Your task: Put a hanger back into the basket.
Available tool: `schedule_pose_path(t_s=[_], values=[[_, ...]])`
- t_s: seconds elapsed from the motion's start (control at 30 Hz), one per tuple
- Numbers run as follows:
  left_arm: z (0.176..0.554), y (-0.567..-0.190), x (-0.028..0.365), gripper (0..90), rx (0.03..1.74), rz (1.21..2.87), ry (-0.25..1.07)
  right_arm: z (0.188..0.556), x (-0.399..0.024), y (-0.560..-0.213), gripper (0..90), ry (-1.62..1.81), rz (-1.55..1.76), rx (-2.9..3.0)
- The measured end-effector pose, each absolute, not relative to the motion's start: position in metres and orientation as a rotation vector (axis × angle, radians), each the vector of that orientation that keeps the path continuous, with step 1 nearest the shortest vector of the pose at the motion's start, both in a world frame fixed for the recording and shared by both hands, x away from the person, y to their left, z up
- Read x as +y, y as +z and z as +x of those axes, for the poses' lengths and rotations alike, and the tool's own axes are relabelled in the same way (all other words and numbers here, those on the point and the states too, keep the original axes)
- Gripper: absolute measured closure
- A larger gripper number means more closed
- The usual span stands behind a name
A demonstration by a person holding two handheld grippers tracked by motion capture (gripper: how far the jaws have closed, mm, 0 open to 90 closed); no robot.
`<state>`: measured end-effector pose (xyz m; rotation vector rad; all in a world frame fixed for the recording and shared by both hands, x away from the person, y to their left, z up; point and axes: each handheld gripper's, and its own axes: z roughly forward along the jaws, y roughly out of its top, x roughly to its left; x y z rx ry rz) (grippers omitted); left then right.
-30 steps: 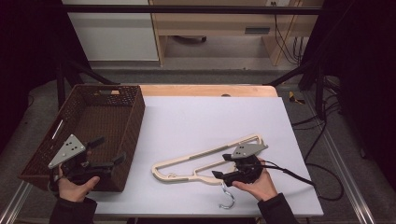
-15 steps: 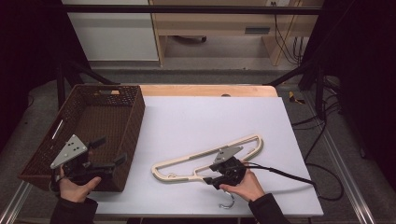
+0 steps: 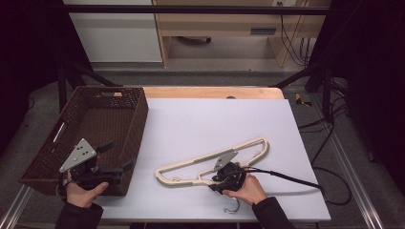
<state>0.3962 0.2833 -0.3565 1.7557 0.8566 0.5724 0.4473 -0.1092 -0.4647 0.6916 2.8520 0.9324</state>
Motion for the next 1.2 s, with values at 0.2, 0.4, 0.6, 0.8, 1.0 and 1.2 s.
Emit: schedule_pose_path(t_s=[0.2, 0.4, 0.6, 0.8, 1.0, 1.2], values=[[0.396, -0.357, 0.28, 4.9, 0.847, 1.77, 0.569, 0.449, -0.11, -0.464, 68.3, 0.95, 0.646, 2.867], [0.396, -0.358, 0.276, 5.1, 0.837, 1.782, 0.564, 0.451, -0.111, -0.462, 70.6, 0.963, 0.634, 2.883], [0.393, -0.358, 0.267, 5.4, 0.812, 1.804, 0.557, 0.453, -0.115, -0.453, 73.4, 1.009, 0.624, 2.887], [0.392, -0.36, 0.248, 5.9, 0.761, 1.856, 0.536, 0.455, -0.117, -0.449, 73.6, 1.035, 0.632, 2.899], [0.397, -0.371, 0.214, 6.9, 0.682, 1.977, 0.492, 0.456, -0.118, -0.445, 73.6, 1.06, 0.648, 2.896], [0.404, -0.387, 0.176, 8.6, 0.59, 2.14, 0.447, 0.457, -0.12, -0.442, 73.7, 1.08, 0.657, 2.902]])
